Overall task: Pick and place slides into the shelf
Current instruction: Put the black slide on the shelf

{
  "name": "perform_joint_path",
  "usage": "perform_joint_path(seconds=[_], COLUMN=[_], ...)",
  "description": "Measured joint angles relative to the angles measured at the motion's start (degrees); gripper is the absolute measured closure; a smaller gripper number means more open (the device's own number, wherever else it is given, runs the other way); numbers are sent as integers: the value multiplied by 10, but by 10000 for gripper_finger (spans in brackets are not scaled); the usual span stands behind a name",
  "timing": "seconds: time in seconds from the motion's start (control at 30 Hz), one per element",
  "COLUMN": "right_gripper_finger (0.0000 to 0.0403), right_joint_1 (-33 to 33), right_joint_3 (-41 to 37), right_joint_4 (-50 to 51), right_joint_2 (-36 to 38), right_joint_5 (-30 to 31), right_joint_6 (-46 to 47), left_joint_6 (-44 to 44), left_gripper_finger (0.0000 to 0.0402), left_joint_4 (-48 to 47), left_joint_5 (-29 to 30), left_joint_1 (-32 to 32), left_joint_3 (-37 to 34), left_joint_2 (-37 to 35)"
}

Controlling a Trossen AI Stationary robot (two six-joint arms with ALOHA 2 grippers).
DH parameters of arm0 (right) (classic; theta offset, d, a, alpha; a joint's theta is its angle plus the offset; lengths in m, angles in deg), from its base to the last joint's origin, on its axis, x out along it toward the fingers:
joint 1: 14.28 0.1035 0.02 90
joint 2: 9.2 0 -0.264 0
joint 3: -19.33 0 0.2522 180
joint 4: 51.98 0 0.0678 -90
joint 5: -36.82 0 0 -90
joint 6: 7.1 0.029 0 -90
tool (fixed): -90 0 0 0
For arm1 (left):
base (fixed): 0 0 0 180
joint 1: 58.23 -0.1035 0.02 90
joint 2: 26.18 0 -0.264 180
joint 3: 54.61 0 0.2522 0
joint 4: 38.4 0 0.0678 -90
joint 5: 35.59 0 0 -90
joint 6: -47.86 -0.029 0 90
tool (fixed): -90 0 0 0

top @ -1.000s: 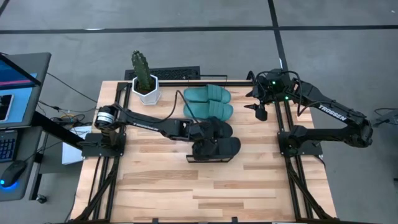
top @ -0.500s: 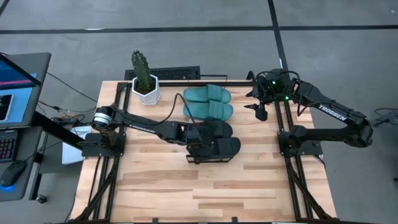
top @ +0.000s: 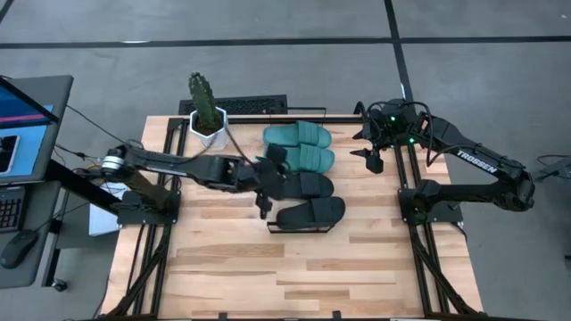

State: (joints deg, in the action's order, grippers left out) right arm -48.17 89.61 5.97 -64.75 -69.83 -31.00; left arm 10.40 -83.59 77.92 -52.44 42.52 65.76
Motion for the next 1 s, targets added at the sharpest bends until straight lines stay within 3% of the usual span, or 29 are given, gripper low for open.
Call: perform_joint_path(seconds=[0.17, 0.37, 0.53, 0.6, 0.77, 0.83, 1.0], right_gripper_finger=[177, 177, 177, 177, 177, 177, 177], right_joint_1=[1, 1, 1, 1, 1, 1, 5], right_joint_3=[0, 0, 0, 0, 0, 0, -9], right_joint_4=[12, 4, -45, -61, -68, -48, 64], right_joint_2=[0, 0, 0, 0, 0, 0, -6], right_joint_5=[0, 2, -1, -21, -175, -209, -168], right_joint_6=[42, 45, 45, 40, 29, 43, 55], left_joint_6=[75, 161, 198, 200, 206, 208, 232], left_gripper_finger=[392, 400, 401, 401, 401, 401, 401], left_joint_4=[-21, -51, -42, -33, 69, 118, 268], left_joint_5=[23, 63, 108, 119, 114, 107, 66], left_joint_1=[0, 3, 17, 22, 33, 36, 36], left_joint_3=[0, -6, -49, -82, -209, -277, -436], left_joint_2=[-65, -137, -202, -233, -325, -368, -473])
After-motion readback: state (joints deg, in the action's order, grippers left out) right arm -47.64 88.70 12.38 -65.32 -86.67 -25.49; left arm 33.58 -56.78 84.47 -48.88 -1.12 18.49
